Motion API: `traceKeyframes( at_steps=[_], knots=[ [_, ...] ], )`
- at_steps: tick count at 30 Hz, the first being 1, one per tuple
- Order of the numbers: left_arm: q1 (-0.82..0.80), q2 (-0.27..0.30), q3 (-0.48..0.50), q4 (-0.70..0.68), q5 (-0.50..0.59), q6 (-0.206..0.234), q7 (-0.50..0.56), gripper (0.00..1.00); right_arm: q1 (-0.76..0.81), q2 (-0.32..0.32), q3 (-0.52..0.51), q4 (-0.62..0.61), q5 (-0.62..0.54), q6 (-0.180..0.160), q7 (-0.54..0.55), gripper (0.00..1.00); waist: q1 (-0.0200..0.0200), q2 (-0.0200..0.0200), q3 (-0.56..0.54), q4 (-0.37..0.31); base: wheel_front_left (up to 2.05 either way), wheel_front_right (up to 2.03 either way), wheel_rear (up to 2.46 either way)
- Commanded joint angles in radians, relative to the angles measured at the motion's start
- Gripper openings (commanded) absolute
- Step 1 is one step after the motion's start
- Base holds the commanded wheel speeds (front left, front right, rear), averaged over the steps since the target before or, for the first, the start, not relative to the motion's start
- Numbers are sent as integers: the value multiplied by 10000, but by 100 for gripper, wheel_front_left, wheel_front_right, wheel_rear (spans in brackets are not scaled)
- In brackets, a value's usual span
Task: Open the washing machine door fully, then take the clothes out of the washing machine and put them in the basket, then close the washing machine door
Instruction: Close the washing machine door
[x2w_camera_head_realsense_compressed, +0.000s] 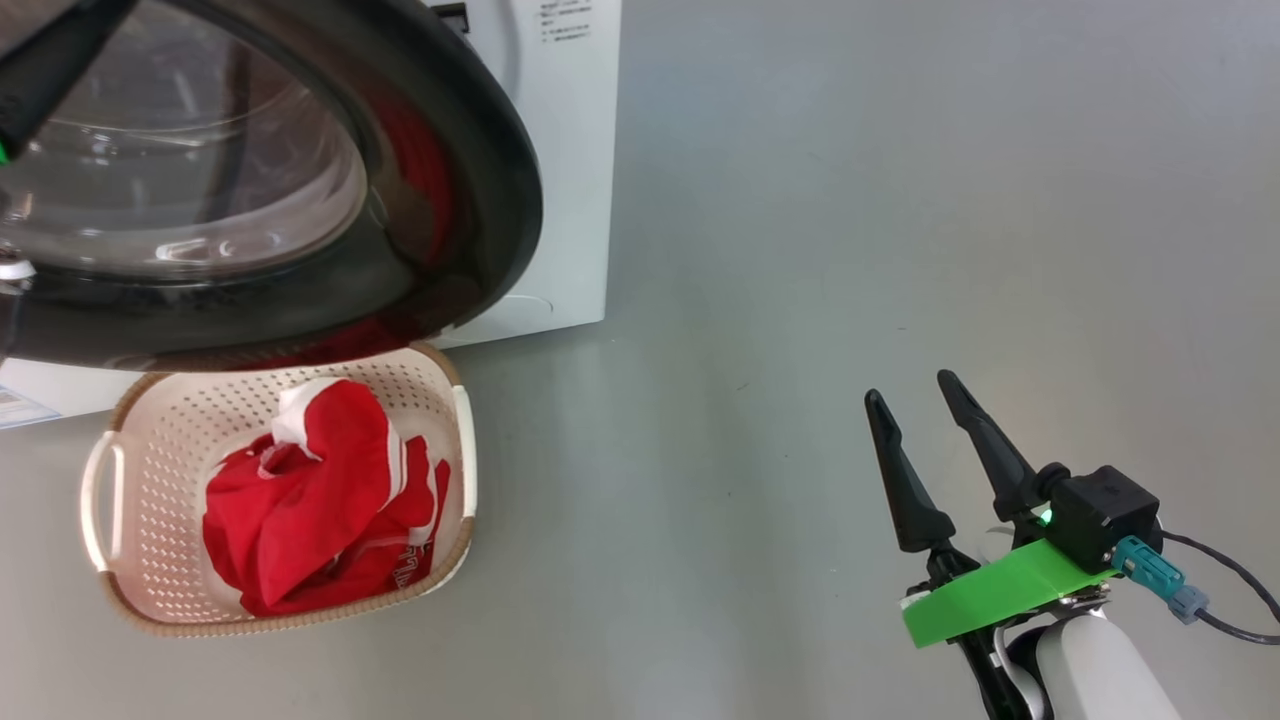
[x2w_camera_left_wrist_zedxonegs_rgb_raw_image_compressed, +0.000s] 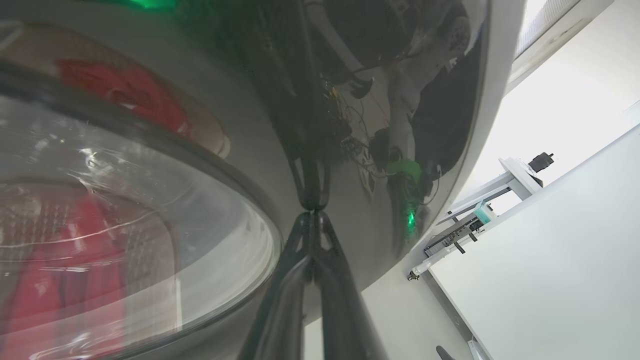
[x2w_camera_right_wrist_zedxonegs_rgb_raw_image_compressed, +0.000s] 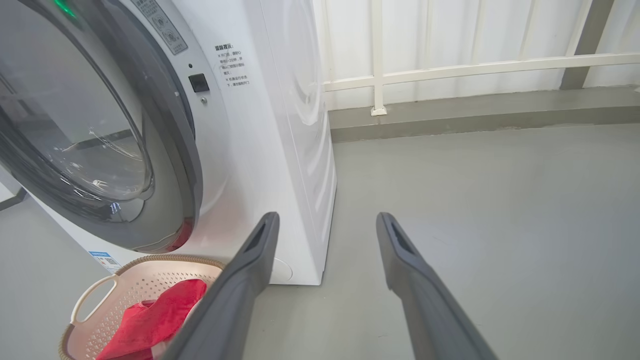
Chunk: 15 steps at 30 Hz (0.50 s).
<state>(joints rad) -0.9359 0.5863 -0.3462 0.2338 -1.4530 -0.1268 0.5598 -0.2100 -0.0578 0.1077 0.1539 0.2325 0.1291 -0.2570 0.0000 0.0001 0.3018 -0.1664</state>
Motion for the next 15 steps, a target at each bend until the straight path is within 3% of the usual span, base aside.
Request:
traceKeyframes(
  at_steps=[1, 9, 15],
  knots=[
    [-554, 620, 325, -82, 140, -38, -193, 0, -93, 73, 159, -288, 61, 16, -48, 100, 0, -1, 51, -89, 0, 0, 0],
    [-818, 849, -102, 272, 92, -38, -929, 0, -135, 74, 89, -355, 168, 16, -48, 100, 0, -1, 95, -169, 0, 0, 0],
    [-679, 988, -546, 163, -278, -38, -881, 0, -119, 75, -1, -360, 147, 16, -48, 100, 0, -1, 38, -56, 0, 0, 0]
  ],
)
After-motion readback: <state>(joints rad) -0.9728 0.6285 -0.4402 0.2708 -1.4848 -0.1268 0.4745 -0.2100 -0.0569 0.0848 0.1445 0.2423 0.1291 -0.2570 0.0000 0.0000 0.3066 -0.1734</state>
